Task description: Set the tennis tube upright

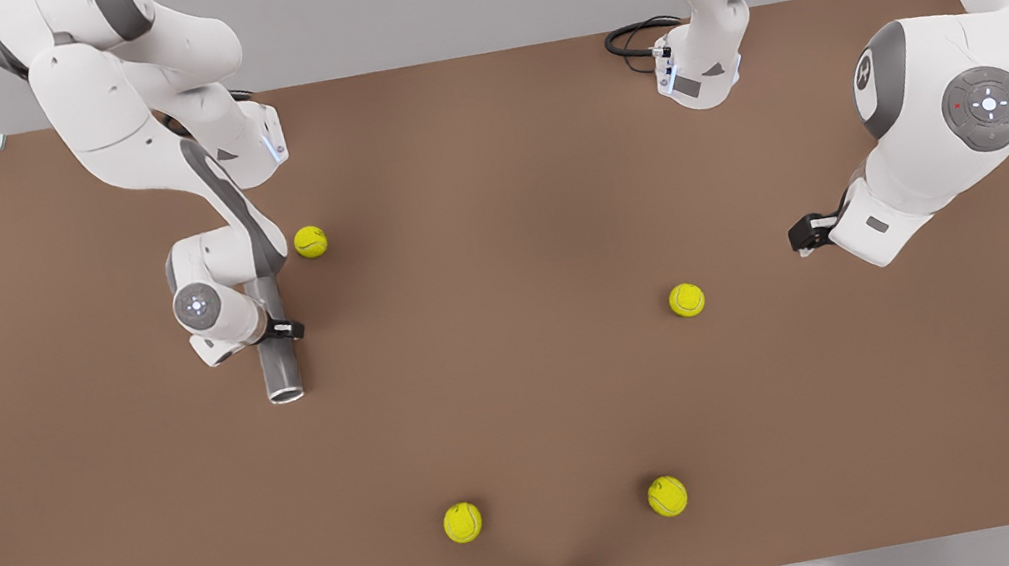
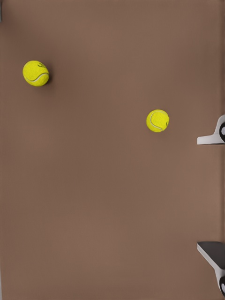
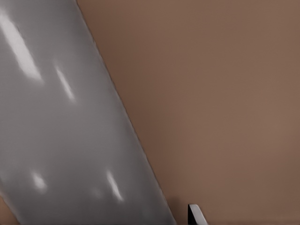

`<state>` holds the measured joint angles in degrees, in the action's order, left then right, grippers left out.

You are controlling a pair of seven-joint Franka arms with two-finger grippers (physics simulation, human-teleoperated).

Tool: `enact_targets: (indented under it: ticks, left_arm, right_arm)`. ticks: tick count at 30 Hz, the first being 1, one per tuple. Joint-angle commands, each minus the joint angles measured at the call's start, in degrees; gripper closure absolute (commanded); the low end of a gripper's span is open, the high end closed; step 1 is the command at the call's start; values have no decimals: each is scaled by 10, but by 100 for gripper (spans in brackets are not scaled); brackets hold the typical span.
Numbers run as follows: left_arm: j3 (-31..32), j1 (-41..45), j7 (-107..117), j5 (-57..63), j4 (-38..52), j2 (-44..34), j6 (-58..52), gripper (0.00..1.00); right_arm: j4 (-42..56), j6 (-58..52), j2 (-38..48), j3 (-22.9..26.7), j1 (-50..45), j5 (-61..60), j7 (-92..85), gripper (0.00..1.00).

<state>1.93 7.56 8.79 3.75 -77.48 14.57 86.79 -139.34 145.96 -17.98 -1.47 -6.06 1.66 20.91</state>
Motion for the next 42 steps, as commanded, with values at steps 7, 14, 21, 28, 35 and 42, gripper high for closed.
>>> enact_targets:
  ticks: [7, 14, 21, 28, 35, 42]
  left_arm:
    - [0, 0, -1, -1, 0, -1, -7, 0]
    - [0, 0, -1, -1, 1, -1, -7, 0]
    - [0, 0, 0, -1, 2, -2, -7, 0]
    - [0, 0, 1, -1, 2, -2, -7, 0]
    - [0, -1, 2, 0, 2, -1, -6, 0]
    - [-1, -1, 2, -1, 1, 0, -6, 0]
  right_arm:
    - [5, -16, -2, 0, 1, 0, -5, 29]
    - [21, -45, 0, 0, 0, 1, -7, 31]
    - [161, -171, 26, 0, -8, 13, -152, 31]
    - [440, -216, -101, 2, -199, 49, -285, 31]
    - [531, -205, -149, -21, -261, 211, -753, 31]
    - [569, -124, -226, -31, -347, 240, -771, 31]
